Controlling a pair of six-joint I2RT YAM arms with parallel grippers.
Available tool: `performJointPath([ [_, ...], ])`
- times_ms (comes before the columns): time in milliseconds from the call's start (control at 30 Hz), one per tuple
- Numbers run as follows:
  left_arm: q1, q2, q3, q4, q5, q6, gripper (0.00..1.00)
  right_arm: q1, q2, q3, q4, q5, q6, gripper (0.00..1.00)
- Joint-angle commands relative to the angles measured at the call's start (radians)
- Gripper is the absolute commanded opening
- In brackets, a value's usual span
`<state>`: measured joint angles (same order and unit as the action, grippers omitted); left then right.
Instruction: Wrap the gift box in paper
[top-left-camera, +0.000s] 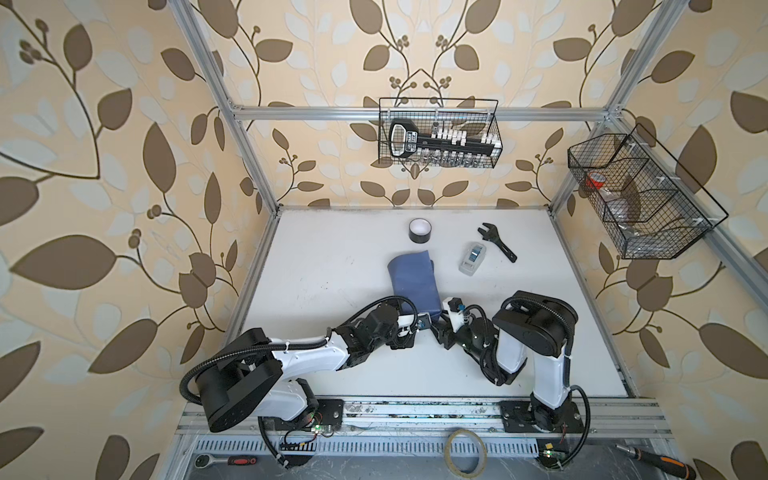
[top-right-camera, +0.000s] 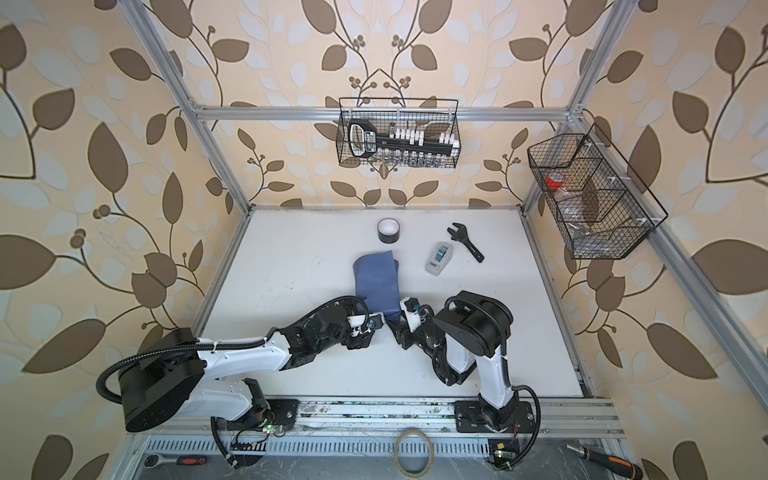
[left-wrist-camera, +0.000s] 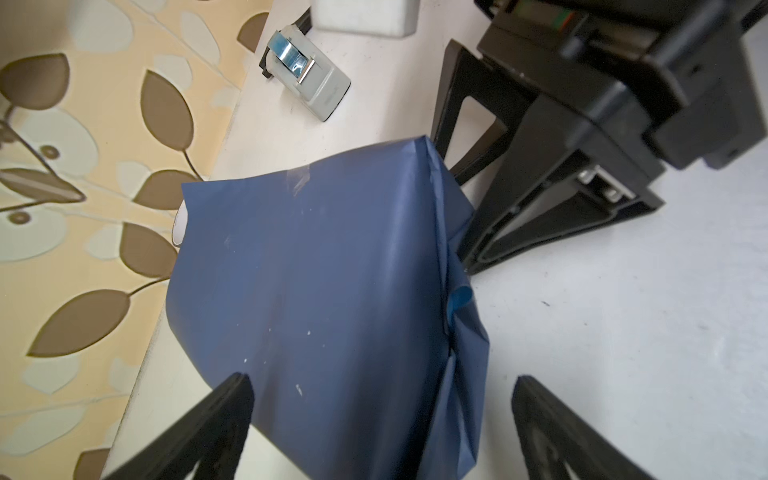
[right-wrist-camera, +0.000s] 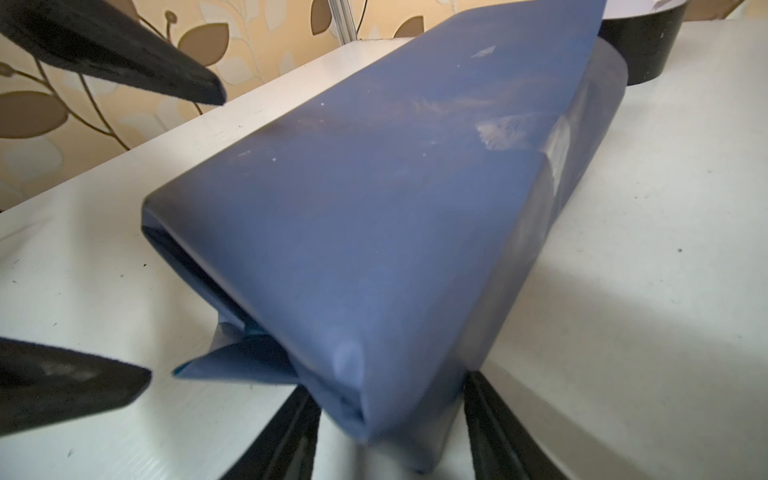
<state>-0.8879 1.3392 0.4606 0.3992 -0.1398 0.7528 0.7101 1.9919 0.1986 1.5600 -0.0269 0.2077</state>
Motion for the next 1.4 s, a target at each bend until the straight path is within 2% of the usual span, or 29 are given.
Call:
performJointPath([
  [0,0.018,0.022,-0.004,0.086,0.016,0.078,0.99,-0.008,0.018,0.014,0.049,-0.01,-0.004,0.55],
  [533,0.035,0.16,-0.004,0.191,0.019,0.117,0.99,-0.011,0.024,0.019,0.05,-0.018,0.001,0.54],
  [667,0.043,0.195,-0.002,0.23,-0.02,0.129,0.99,-0.011,0.025,0.019,0.05,-0.017,0.0,0.54],
  [867,0.054,0.201,-0.001,0.231,-0.022,0.125,0.98,-0.012,0.023,0.018,0.049,-0.018,0.001,0.54],
  [1000,0.069,0.193,0.0,0.207,-0.011,0.119,0.94,-0.015,0.018,0.015,0.05,-0.017,0.0,0.53],
  [1200,0.088,0.199,0.006,0.182,0.009,0.108,0.8,-0.02,-0.008,0.001,0.049,-0.017,0.004,0.54],
  [1367,0.099,0.205,0.009,0.168,0.027,0.1,0.73,-0.023,-0.053,-0.032,0.048,-0.007,0.021,0.58],
])
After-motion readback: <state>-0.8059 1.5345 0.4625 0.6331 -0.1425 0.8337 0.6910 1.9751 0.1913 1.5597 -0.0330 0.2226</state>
